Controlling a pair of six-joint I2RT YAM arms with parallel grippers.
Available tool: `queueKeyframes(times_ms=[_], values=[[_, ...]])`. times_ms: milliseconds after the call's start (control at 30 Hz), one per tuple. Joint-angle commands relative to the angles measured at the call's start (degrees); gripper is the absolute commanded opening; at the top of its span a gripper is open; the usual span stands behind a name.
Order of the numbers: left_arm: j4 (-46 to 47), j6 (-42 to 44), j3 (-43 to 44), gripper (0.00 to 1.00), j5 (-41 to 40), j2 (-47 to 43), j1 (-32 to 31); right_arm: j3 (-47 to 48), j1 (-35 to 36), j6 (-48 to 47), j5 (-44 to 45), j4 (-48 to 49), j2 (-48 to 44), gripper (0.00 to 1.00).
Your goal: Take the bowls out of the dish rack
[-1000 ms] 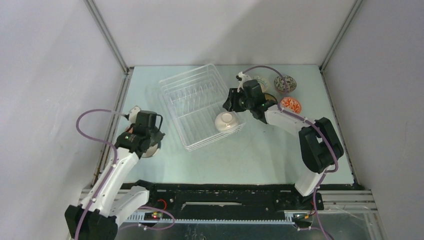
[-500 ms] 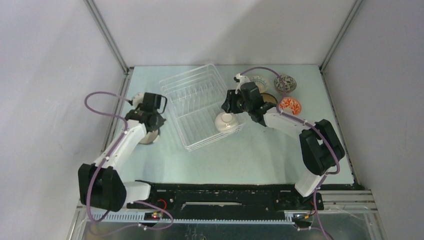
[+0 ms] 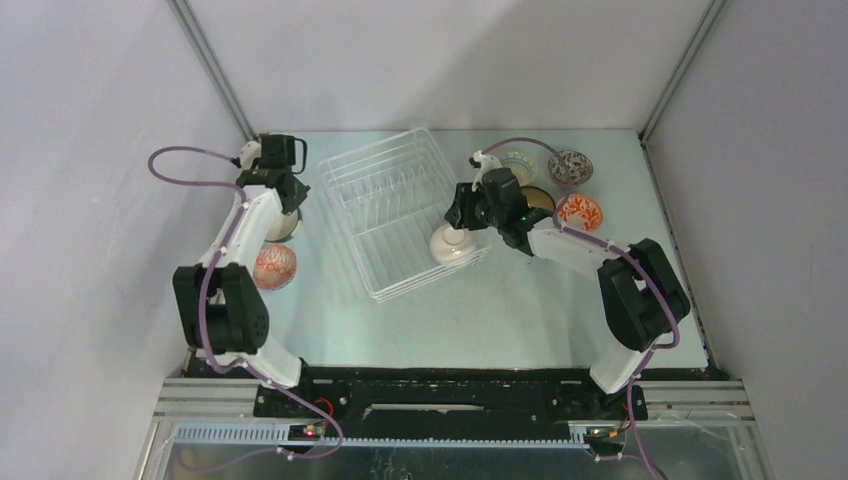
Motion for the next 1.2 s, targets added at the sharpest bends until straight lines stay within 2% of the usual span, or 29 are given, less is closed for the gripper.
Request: queueKeyframes(times_ms=[0,167,733,1033,1100,1167], values=[[5.3,0.6,5.8,0.0,2.9,4.8,3.9,-0.5,0.0,-1.0,1.0,3.6,-3.7,0.53],[8.9,0.8,8.6,0.0,4.2,9.5,5.7,-1.5,-0.1,-1.1,0.8,4.9,-4.1,0.53],[9.1,-0.2,16.3,0.02,6.3,23.9,7.8,-1.5,0.8,-3.0,2.6,5.7,-2.7,0.53],[8.7,-2.2,16.8,0.25,6.3,26.3,7.9,-1.5,1.0,-3.2,2.7,5.8,-2.2,0.54],[8.7,-2.6,16.9,0.4,6.8,26.4,7.9,-1.5,0.9,-3.2,2.7,5.7,-2.2,0.53],[9.0,-2.7,16.9,0.5,7.3,26.3,7.8,-1.5,0.9,-3.2,2.7,5.7,-2.2,0.54]])
